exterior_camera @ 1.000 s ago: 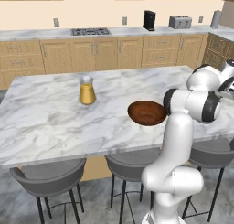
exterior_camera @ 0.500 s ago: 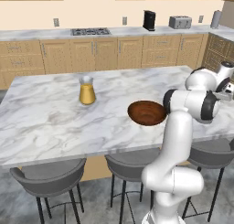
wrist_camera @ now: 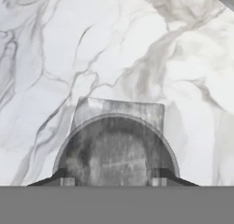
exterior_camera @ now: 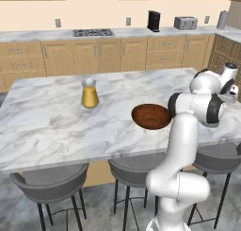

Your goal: There are two ice cubes in the ice bowl. Place both ice cubes in the glass cup.

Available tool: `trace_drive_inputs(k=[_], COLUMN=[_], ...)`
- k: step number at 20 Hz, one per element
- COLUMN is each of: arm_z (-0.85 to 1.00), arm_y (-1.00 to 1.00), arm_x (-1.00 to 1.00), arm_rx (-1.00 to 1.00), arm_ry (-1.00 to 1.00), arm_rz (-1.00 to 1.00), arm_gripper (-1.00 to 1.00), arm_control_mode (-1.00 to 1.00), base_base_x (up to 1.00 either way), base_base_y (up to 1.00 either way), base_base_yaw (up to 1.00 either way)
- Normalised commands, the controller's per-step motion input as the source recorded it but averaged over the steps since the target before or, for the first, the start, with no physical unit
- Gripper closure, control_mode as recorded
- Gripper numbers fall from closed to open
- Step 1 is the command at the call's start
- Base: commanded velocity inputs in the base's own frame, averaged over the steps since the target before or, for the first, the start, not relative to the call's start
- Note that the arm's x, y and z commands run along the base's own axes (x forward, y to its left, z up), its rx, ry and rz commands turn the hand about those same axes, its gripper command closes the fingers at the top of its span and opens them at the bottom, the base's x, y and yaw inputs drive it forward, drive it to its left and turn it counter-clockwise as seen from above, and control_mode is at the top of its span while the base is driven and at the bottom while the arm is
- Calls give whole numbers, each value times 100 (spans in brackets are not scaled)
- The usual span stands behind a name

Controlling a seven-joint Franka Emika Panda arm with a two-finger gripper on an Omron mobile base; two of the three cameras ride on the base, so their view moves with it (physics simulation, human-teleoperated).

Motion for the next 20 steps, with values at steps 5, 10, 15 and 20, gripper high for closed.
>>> trace_drive_inputs(k=[5,10,15,20], arm_z=[-22,-1,0,0], arm_y=[-1,-1,0,-10], arm_x=[0,5,4,12], arm_rx=[3,7,3,0], arm_ry=[1,0,0,0], arm_rz=[0,0,0,0], arm_gripper=[100,100,-100,-100], arm_control_mode=[-100,-100,-100,-100], base_base_x=[0,0,0,0], base_base_y=[0,0,0,0], base_base_yaw=[0,0,0,0])
